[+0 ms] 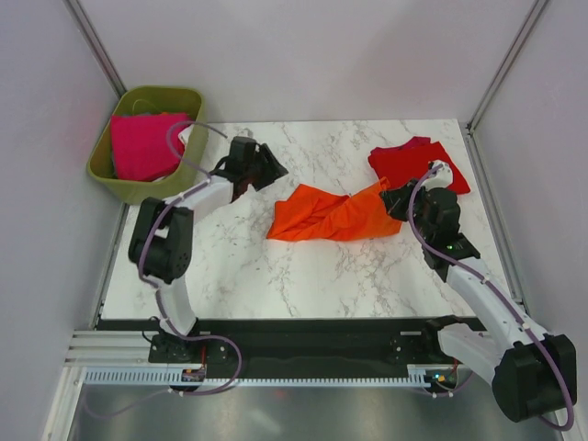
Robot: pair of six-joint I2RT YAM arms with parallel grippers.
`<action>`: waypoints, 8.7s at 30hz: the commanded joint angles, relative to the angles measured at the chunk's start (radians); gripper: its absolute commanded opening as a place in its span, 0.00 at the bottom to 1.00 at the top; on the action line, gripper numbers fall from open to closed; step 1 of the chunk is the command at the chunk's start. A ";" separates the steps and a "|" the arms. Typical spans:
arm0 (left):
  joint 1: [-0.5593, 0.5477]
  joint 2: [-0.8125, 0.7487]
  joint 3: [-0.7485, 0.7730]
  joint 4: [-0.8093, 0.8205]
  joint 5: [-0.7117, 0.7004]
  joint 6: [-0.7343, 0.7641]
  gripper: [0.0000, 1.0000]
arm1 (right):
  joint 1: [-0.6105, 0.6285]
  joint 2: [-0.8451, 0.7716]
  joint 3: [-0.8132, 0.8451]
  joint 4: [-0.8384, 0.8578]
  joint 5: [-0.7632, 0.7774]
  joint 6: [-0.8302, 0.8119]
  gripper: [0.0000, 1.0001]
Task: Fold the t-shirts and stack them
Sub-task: Flatten the tshirt out
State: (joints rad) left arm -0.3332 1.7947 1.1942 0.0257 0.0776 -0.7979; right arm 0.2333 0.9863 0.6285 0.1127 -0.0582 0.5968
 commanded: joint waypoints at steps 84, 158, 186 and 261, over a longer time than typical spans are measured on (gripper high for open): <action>-0.319 0.325 0.637 -0.699 -0.518 0.221 0.02 | 0.000 0.055 0.007 0.022 0.052 -0.015 0.00; 0.411 -1.046 -0.358 -0.707 0.067 0.332 0.02 | 0.035 0.234 0.170 -0.286 0.006 -0.166 0.62; 0.410 -1.049 -0.377 -0.693 0.106 0.316 0.02 | -0.110 1.223 1.062 -0.461 0.360 -0.121 0.42; 0.413 -1.106 -0.346 -0.770 -0.151 0.246 0.02 | 0.205 -0.471 -0.195 -0.369 0.137 -0.046 0.76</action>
State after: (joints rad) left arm 0.0727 0.6937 0.8211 -0.7555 -0.0734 -0.5308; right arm 0.4404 0.4721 0.3752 -0.2939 0.0696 0.5358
